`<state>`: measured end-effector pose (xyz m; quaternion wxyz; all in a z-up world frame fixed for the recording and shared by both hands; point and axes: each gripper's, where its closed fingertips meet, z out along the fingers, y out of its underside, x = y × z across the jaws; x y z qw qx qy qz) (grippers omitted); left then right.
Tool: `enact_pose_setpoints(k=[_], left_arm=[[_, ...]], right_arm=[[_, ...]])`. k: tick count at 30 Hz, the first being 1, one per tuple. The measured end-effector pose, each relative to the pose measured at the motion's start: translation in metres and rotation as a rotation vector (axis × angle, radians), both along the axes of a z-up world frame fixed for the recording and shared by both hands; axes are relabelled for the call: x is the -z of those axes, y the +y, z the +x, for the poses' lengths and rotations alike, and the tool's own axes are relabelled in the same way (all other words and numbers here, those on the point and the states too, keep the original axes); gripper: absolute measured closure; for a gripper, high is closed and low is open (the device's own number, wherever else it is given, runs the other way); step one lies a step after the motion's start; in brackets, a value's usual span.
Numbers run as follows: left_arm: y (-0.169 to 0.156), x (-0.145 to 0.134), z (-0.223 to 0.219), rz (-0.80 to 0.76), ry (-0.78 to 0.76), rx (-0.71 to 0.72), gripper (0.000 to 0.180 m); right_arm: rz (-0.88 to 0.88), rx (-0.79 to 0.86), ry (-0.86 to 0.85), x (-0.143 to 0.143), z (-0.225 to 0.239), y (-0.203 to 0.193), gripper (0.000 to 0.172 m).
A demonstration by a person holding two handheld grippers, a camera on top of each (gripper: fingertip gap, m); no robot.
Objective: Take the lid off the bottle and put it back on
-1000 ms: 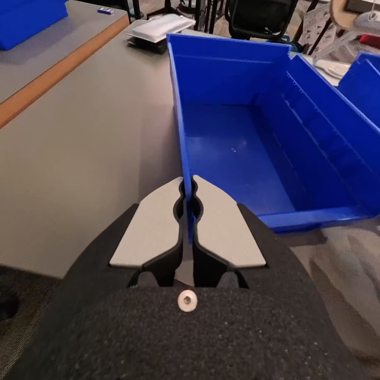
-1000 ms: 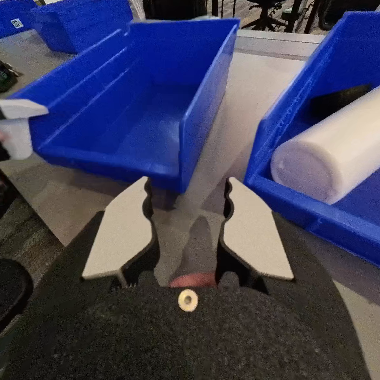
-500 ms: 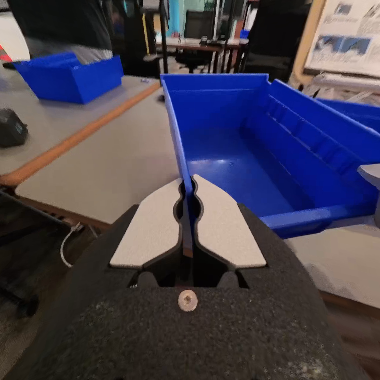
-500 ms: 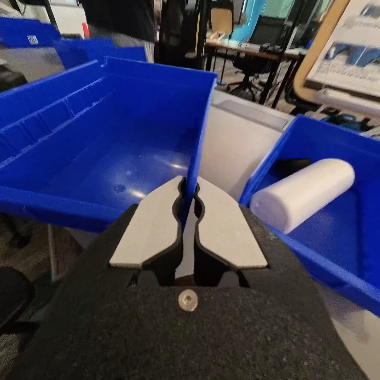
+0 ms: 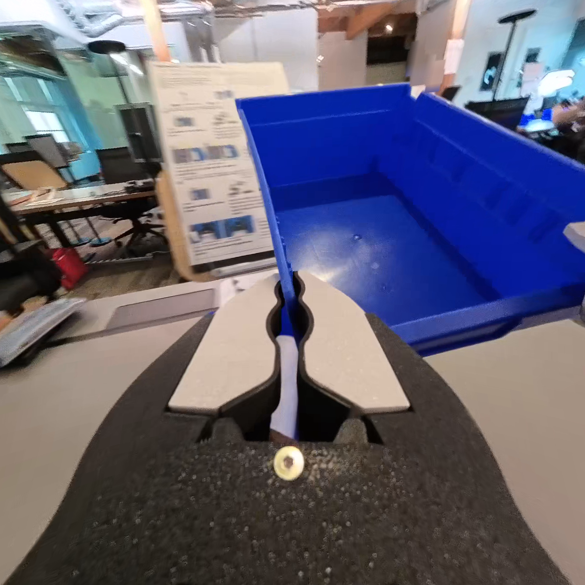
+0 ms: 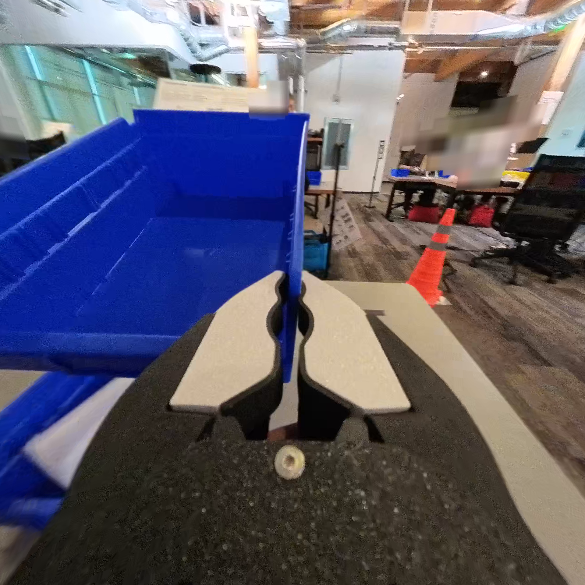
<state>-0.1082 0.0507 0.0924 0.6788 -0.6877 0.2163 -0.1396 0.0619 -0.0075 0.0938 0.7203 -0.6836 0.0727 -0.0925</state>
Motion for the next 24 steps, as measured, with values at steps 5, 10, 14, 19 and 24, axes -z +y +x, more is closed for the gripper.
enact_pose_setpoints(k=[5, 10, 14, 19, 24], left_arm=[[0.006, 0.070, 0.143, -0.124, 0.116, 0.109, 0.177], [-0.009, 0.157, 0.213, -0.282, 0.168, 0.140, 0.177], [-0.017, 0.197, 0.231, -0.344, 0.178, 0.142, 0.177], [-0.034, 0.215, 0.246, -0.408, 0.120, 0.238, 0.168], [-0.050, 0.212, 0.255, -0.470, 0.088, 0.390, 0.137]], right_arm=[[-0.130, 0.118, 0.006, 0.059, 0.143, -0.010, 0.168], [-0.281, 0.113, 0.088, 0.148, 0.217, -0.028, 0.168], [-0.317, 0.067, 0.143, 0.195, 0.236, -0.036, 0.168], [-0.378, 0.114, 0.137, 0.218, 0.256, -0.033, 0.166], [-0.387, 0.103, 0.229, 0.224, 0.258, -0.026, 0.160]])
